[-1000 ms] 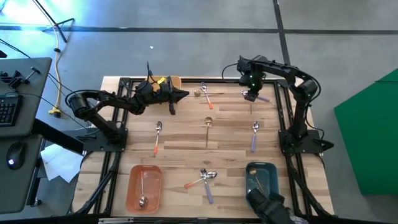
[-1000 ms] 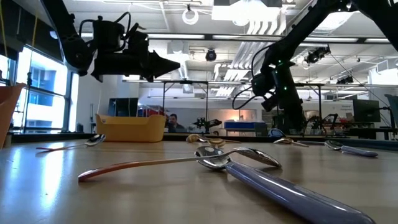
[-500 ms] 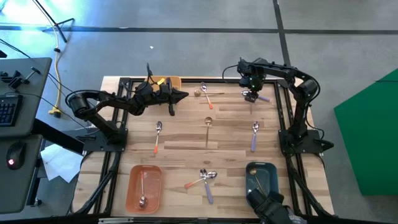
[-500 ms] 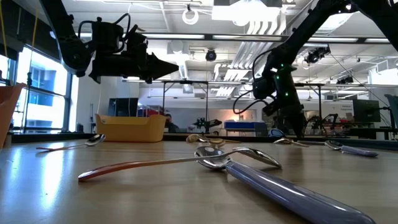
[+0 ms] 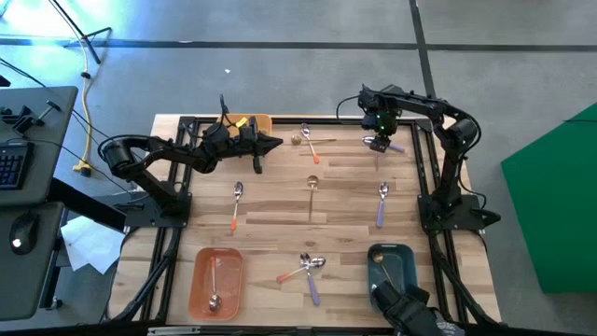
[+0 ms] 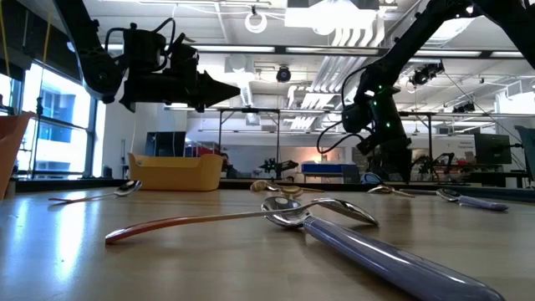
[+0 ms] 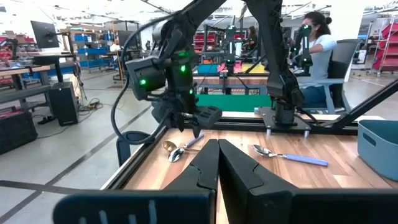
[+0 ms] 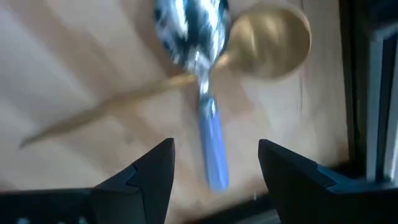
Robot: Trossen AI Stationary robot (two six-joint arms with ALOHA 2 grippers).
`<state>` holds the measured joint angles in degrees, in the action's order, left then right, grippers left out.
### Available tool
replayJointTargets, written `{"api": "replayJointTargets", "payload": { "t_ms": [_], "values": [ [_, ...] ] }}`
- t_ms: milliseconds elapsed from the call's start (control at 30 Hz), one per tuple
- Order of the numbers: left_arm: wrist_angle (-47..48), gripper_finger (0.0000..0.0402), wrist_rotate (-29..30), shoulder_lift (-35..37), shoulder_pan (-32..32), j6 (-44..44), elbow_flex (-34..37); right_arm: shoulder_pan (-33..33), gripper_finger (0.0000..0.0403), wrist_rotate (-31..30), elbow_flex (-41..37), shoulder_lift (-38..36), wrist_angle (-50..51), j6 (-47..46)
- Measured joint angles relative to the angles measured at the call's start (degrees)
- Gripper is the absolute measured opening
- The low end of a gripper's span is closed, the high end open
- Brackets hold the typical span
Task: Sort silverware by color (type)
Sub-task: Put the purple spoon into the yellow bin
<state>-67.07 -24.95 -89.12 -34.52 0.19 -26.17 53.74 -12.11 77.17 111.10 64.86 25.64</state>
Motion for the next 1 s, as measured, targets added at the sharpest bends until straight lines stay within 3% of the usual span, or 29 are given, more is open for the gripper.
{"api": "replayJointTargets", "payload": {
  "t_ms": [133, 300, 467, 633, 1000],
  "values": [
    [0.0, 0.0, 0.0, 0.0, 0.0, 0.0, 0.0, 0.0, 0.0216, -0.3, 4.7, 0.0, 2.6, -2.8],
    [-0.1, 0.0, 0.0, 0.0, 0.0, 0.0, 0.0, 0.3, 0.0216, 5.3, 7.8, 0.6, 6.2, -4.7],
    [-0.4, 0.0, 0.0, 0.0, 0.0, 0.0, 0.0, -0.7, 0.0208, 5.7, 15.5, 7.3, 15.1, -10.2],
    [-0.5, 0.0, 0.0, 0.0, 0.0, 0.0, 0.0, -3.0, 0.0198, 5.7, 23.2, 13.5, 17.1, -8.1],
    [-0.4, 0.0, 0.0, 0.0, 0.0, 0.0, 0.0, -7.1, 0.0197, 0.6, 23.9, 14.6, 13.7, -3.6]
  ]
}}
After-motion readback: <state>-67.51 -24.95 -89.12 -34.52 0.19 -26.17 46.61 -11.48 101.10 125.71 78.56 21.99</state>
